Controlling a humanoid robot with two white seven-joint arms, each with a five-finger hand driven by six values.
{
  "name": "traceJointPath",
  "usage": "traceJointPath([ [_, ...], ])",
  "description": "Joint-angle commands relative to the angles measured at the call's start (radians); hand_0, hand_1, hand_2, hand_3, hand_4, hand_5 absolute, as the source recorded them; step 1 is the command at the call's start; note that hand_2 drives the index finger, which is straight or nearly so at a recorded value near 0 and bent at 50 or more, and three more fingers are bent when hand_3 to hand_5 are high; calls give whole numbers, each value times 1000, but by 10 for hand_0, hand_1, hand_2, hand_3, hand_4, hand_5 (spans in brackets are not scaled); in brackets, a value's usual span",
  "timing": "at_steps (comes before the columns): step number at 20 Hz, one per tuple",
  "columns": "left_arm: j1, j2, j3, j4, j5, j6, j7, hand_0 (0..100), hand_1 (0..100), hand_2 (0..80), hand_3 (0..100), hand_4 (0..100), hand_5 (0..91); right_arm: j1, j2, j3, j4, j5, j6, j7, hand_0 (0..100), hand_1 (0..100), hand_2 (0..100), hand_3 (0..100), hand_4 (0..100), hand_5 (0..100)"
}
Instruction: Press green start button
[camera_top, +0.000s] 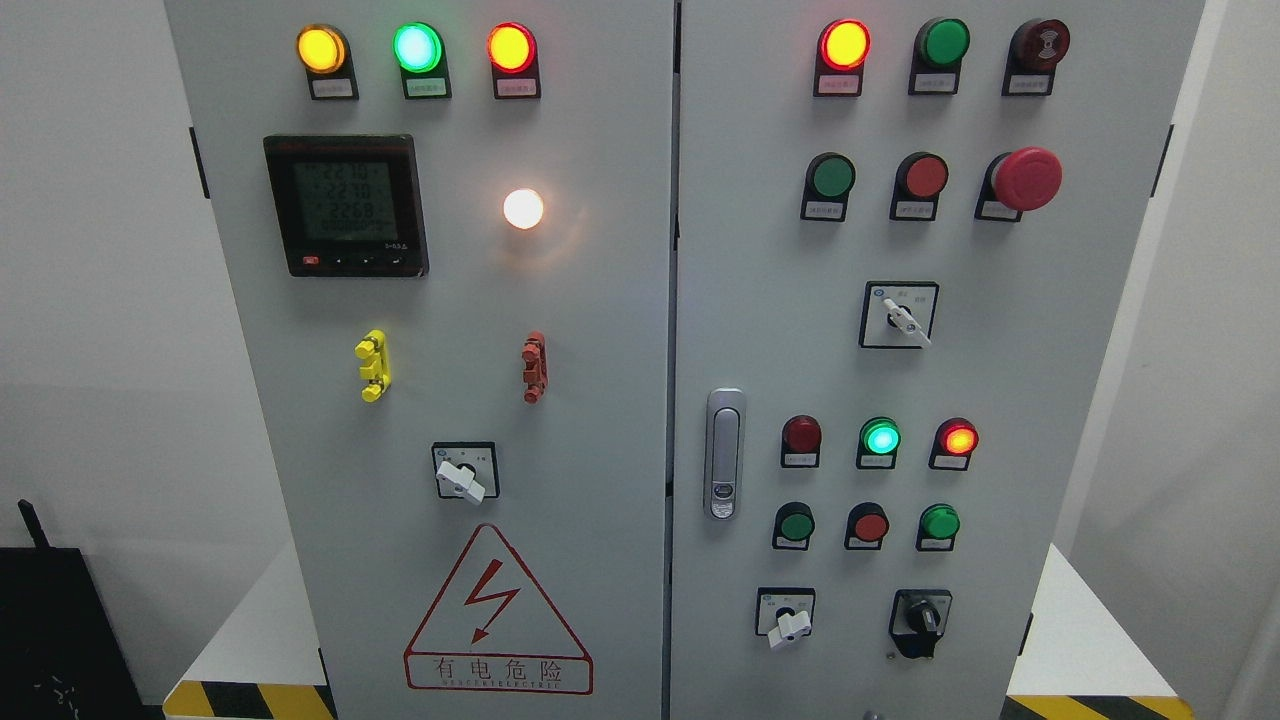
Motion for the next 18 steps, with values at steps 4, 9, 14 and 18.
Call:
traceJointPath([
  [4, 0, 0, 0, 0, 0, -1, 0, 120, 556, 0, 0, 0, 0, 1, 1, -1, 4, -9, 1, 1, 255, 150, 0, 0, 0, 0],
  [9, 0, 0, 0, 0, 0, -1, 0, 120, 556, 0, 0, 0, 0, -3, -1, 0, 2, -8, 1, 3, 255, 150, 0, 0, 0, 0],
  [14, 0, 0, 0, 0, 0, -1, 0, 120, 556, 0, 0, 0, 0, -49, -1, -29, 16, 27, -2, 6, 230, 177, 0, 0, 0, 0],
  [18, 0, 0, 0, 0, 0, -1, 0, 120, 556, 0, 0, 0, 0, -118, 1, -90, 82, 178, -54, 1, 213, 211, 0, 54, 0, 0],
])
